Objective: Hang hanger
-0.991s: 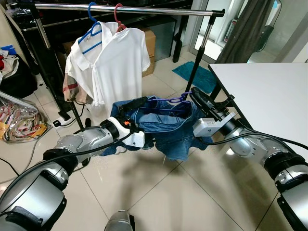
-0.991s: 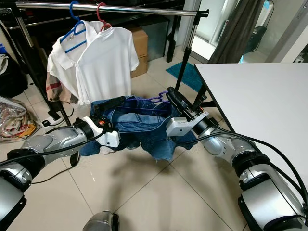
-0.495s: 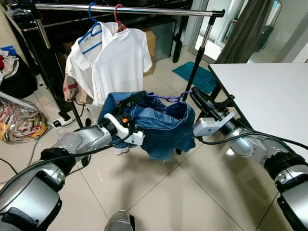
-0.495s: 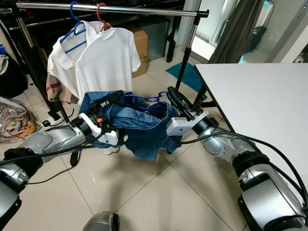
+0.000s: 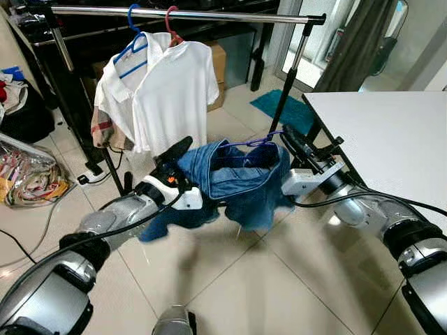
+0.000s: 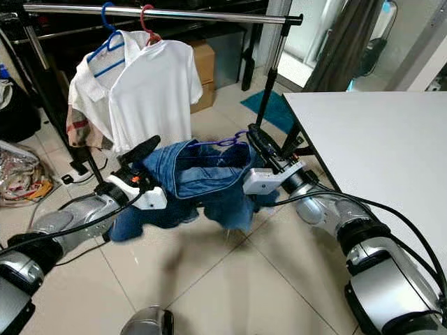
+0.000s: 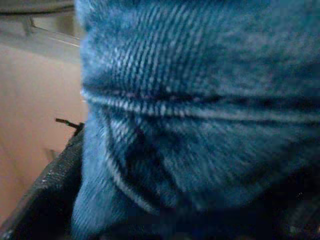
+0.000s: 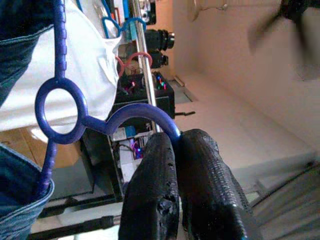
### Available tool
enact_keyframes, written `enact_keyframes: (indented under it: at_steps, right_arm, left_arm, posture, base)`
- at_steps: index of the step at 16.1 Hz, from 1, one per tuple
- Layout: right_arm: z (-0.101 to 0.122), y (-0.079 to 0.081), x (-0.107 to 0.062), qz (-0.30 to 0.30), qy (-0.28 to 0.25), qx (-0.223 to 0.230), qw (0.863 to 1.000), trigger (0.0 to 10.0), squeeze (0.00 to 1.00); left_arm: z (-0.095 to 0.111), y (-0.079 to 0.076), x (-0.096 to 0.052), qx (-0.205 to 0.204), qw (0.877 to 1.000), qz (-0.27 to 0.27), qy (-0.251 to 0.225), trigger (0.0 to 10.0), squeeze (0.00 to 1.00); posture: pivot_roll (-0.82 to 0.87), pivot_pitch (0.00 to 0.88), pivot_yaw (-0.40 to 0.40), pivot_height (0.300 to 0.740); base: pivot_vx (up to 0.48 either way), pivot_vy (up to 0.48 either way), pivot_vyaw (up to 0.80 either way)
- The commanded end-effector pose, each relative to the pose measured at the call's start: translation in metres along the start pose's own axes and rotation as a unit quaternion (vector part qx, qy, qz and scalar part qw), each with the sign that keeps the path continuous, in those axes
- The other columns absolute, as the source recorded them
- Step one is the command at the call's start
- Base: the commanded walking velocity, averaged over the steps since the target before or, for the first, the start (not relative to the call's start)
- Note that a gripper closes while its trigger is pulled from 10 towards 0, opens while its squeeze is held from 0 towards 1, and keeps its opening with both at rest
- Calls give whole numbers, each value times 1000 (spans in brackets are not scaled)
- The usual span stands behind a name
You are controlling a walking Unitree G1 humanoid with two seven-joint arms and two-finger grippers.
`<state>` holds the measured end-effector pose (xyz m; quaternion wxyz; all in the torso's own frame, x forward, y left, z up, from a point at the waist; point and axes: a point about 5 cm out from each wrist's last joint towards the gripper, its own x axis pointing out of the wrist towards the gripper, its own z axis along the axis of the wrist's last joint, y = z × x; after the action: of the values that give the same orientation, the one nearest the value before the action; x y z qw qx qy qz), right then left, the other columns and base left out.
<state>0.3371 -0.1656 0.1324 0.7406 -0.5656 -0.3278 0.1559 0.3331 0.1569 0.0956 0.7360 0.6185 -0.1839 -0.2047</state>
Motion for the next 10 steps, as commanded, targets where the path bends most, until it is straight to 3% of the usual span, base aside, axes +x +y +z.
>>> enact_keyframes:
  at_steps: [1,2,4,5,6,7,8,10]
  right_arm:
    - [1,-16,11,-35,-23,-17,999,0,0]
    - [2,-16,11,-35,-26,-21,999,0,0]
    - [5,-15,11,-39,-43,-41,997,0,0]
    - [6,-16,10,-46,-55,-53,996,0,0]
    - [7,-16,9,-49,-63,-59,995,0,0]
    - [10,-15,7,-49,-80,-74,993,0,0]
    - [11,-14,7,-48,-87,-81,992,0,0]
    - [15,-11,7,-49,-100,-87,990,0,0]
  left_arm:
    - [1,-2,0,-9,1000,-8,3,10000,0]
    - [1,-2,1,-10,1000,-8,4,10000,0]
    - [5,-4,2,-52,998,-13,12,10000,0]
    - [9,-10,2,-110,993,-22,26,10000,0]
    - [12,-14,2,-170,984,-22,40,10000,0]
    - [21,-22,3,-265,963,-33,47,10000,0]
    - [26,-25,3,-300,952,-35,46,10000,0]
    - [29,-26,4,-328,943,-40,49,10000,0]
  posture:
    - [261,0,-24,740]
    - [261,0,-24,740]
    - [259,0,-23,740]
    - [256,0,-21,740]
    - [255,0,-20,740]
    - [257,0,-19,740]
    - [257,0,-19,740]
    - [261,0,-18,740]
  base:
    - [0,0,0]
    - [0,0,0]
    - [0,0,0]
    - [0,0,0]
    - [0,0,0]
    - [0,0,0]
    - [0,0,0]
    - [0,0,0]
